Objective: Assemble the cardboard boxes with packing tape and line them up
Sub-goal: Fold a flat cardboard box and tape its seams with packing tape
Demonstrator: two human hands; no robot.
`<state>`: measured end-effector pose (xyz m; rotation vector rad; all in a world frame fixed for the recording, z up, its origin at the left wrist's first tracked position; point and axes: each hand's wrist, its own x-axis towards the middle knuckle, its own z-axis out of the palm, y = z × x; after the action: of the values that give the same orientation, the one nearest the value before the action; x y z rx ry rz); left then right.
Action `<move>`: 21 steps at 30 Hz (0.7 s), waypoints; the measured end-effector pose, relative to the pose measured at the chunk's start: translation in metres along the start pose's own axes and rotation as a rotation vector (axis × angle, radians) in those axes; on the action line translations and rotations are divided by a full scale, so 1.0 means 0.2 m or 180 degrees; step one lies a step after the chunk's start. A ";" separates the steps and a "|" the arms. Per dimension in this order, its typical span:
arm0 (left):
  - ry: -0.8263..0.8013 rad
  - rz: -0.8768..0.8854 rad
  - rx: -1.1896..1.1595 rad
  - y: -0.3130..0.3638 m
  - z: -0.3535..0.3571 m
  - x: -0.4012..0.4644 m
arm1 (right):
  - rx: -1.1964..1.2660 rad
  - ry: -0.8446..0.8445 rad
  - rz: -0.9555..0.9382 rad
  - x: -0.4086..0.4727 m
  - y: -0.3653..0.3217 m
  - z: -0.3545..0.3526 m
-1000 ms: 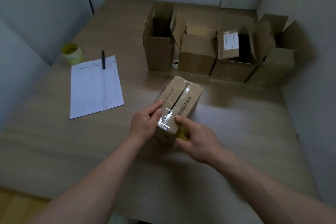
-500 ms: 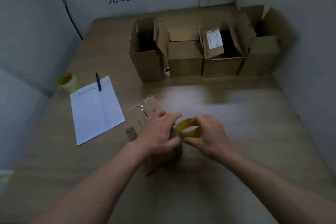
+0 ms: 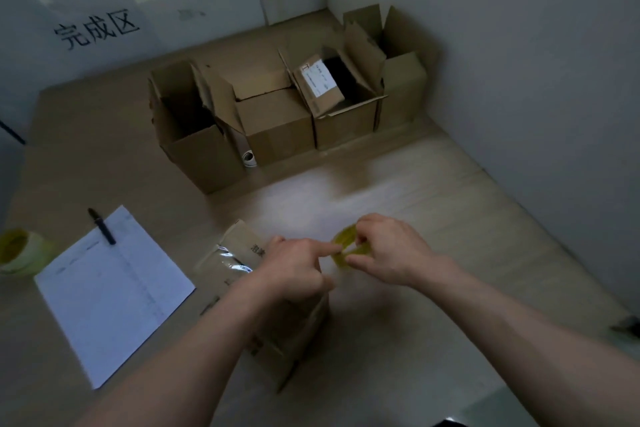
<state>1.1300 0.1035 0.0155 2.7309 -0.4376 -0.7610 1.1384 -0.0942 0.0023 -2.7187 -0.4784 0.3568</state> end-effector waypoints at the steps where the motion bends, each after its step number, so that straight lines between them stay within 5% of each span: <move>1: -0.0069 -0.0086 -0.0009 0.01 -0.01 0.02 | -0.0067 -0.0001 -0.0051 0.02 -0.02 -0.01; 8: 0.0121 -0.0545 -0.0125 0.06 0.00 0.09 | 0.0217 0.0190 -0.0333 0.02 -0.01 -0.08; 12: 0.0367 -0.0759 -0.0349 0.06 0.01 0.07 | 0.0892 0.1262 0.0380 -0.18 0.21 0.08; 15: 0.0495 -0.0873 -0.0746 0.05 0.01 0.06 | 0.0050 0.0464 0.1389 -0.39 0.43 0.27; 17: 0.0526 -0.0881 -0.0805 0.05 0.01 0.05 | -0.0400 -0.0035 0.1498 -0.49 0.51 0.40; 21: 0.0625 -0.0860 -0.0941 0.06 0.01 0.04 | 0.0285 0.0376 0.1452 -0.56 0.49 0.47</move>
<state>1.1323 0.0895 0.0137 2.5742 0.0836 -0.5576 1.0347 -0.1938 -0.0990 -2.7195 0.1927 0.3193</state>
